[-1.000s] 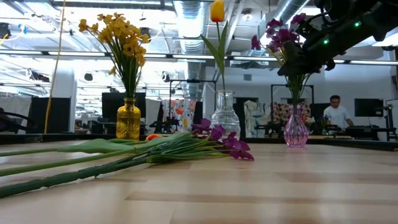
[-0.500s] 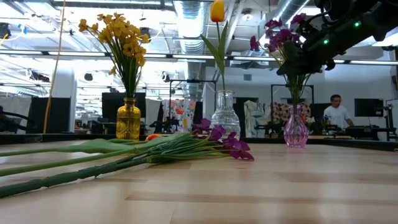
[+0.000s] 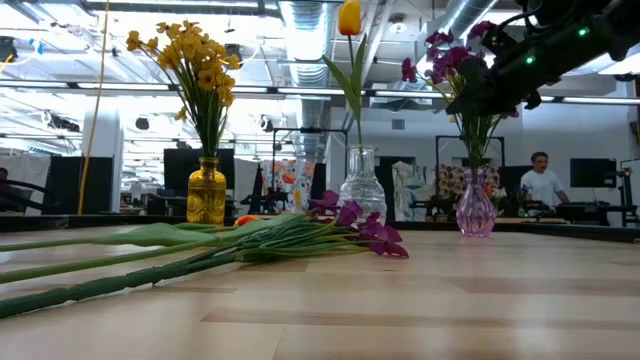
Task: Sort flowers into vase by color
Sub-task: Put the violet flowers into the pink vase
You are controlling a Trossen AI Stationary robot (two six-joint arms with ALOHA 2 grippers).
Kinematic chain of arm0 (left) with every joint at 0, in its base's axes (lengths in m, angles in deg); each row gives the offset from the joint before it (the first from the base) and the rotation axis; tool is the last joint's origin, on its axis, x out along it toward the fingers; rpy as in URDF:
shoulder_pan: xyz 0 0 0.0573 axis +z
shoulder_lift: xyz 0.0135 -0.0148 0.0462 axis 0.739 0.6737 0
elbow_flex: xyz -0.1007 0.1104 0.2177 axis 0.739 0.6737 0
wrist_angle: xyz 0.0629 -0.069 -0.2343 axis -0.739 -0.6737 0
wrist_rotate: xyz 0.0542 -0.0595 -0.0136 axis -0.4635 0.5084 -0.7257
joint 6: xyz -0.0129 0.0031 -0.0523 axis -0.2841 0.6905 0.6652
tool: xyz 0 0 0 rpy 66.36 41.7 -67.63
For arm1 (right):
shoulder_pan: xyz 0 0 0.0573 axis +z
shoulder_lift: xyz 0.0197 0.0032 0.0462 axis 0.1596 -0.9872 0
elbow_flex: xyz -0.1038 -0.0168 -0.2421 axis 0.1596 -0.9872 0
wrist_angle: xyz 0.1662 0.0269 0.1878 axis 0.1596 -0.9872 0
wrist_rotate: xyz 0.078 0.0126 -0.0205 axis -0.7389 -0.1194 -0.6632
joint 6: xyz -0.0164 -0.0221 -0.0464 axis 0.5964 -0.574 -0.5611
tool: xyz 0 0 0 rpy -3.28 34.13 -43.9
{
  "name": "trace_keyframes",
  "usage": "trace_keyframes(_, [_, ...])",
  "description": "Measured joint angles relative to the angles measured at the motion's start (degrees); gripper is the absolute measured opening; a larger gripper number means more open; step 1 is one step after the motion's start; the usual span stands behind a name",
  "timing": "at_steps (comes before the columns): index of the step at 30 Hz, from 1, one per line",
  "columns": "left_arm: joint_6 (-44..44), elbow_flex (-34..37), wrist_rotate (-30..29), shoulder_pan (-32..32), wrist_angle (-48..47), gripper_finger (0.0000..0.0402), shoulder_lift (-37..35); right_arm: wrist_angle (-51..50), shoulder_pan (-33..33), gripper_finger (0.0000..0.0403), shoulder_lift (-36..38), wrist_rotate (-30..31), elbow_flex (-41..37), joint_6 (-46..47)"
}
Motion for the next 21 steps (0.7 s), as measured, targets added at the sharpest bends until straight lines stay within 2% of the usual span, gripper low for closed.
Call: trace_keyframes(21, [0.00,0.00,0.00,-0.02,-0.01,0.0147,0.00,-3.84,2.23,0.0244,0.73,0.00,0.02,0.00])
